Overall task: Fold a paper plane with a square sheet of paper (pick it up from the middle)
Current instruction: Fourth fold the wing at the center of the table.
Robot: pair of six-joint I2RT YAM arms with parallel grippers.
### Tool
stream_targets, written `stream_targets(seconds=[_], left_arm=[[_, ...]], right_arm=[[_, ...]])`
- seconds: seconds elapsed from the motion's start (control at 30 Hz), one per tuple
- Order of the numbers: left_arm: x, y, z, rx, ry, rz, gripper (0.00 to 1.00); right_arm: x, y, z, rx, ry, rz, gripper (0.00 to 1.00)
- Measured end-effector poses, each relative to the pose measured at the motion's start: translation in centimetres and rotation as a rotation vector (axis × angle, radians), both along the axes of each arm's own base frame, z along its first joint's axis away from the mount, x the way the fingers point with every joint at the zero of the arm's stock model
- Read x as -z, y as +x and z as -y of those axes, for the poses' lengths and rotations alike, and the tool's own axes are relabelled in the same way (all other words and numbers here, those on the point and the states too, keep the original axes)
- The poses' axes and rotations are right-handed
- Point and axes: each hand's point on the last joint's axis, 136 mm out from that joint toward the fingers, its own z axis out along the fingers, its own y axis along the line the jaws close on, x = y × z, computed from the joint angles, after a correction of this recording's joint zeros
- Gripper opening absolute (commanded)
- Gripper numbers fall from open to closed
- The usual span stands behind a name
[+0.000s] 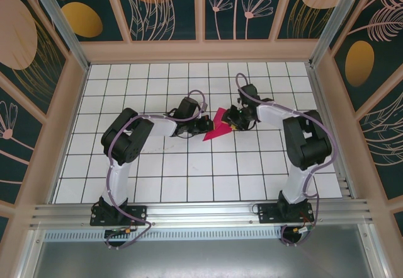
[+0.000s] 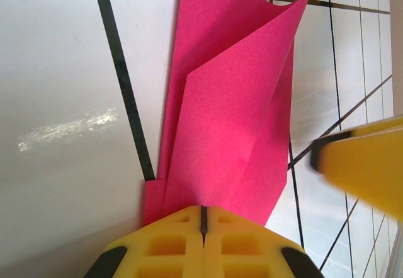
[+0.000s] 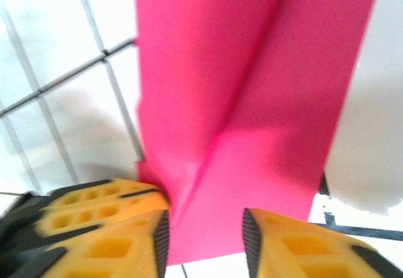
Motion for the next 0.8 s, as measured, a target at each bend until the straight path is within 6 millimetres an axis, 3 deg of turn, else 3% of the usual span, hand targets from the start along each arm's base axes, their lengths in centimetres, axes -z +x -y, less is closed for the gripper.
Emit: stream_targets(seconds=[0.1,0.17,0.4,0.8], left_arm=[[0.0,0.0,0.0,0.0,0.001,-0.001,0.0],[0.0,0.0,0.0,0.0,0.002,-0.002,0.0],[0.0,0.0,0.0,-0.001,0.003,-0.004,0.0],[0.1,0.1,-0.1,-0.004,0.013,-0.013,0.0]], right_arm=[[-1.8,0.7,-0.8,-0.047,0.054,0.086,0.05],[-1.8,0.7,-1.4,-0.075,0.083,0.109,0.01],[1.0,-0.4,-2.6,-0.14,0.123,0.084,0.0],[3.7,-0.3,-3.0,-0.189,0.125,0.076,0.0]])
